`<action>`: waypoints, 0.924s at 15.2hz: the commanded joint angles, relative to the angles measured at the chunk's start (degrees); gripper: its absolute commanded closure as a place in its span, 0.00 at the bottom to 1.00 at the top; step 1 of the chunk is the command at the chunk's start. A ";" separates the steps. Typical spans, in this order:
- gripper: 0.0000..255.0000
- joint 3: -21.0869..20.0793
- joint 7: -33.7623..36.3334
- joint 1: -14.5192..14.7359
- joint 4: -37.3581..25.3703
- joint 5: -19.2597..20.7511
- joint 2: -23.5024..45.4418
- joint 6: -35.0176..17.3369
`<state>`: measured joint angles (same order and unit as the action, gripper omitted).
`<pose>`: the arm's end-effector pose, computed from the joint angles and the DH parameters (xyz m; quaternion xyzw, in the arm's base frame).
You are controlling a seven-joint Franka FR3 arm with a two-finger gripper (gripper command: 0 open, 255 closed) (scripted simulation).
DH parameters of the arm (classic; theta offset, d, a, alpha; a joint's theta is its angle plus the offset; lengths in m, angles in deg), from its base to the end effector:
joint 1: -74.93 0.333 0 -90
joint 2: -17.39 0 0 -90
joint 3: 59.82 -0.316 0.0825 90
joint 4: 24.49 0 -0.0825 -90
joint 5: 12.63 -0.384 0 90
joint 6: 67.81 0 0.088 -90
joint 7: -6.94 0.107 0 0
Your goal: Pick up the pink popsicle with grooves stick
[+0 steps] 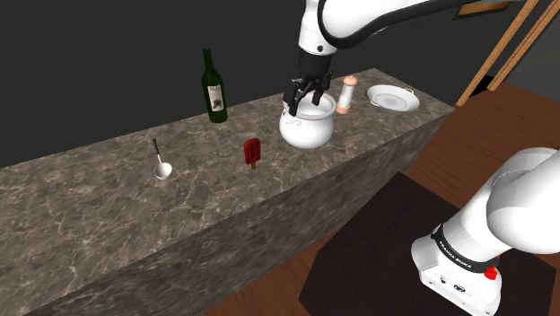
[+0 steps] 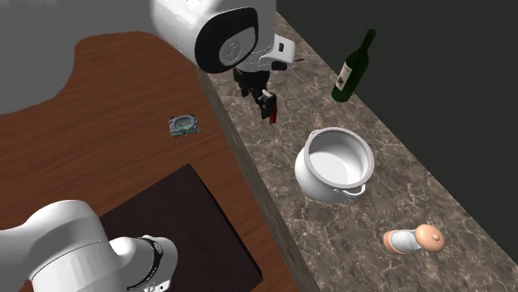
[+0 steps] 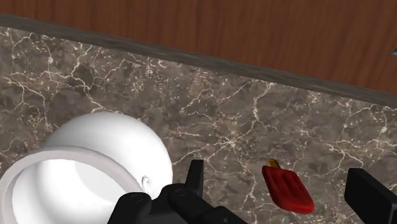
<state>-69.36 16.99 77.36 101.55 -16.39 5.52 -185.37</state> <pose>0.4824 0.1091 0.4742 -0.9995 -0.0011 -0.0255 0.0176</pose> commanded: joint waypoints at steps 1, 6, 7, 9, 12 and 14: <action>0.00 -0.96 1.27 0.33 -2.20 0.82 4.67 -1.96; 0.00 -2.13 3.69 1.16 -9.11 3.60 16.02 -4.88; 0.00 -2.25 4.18 1.42 -10.70 4.22 18.32 -5.26; 0.00 -2.40 5.11 2.02 -14.11 5.47 22.93 -5.80; 0.00 -2.37 6.35 3.14 -19.81 7.28 29.91 -6.10; 0.00 -2.22 7.03 4.01 -24.03 8.38 34.62 -5.93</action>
<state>-71.77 23.96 81.11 80.28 -8.64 37.32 -191.55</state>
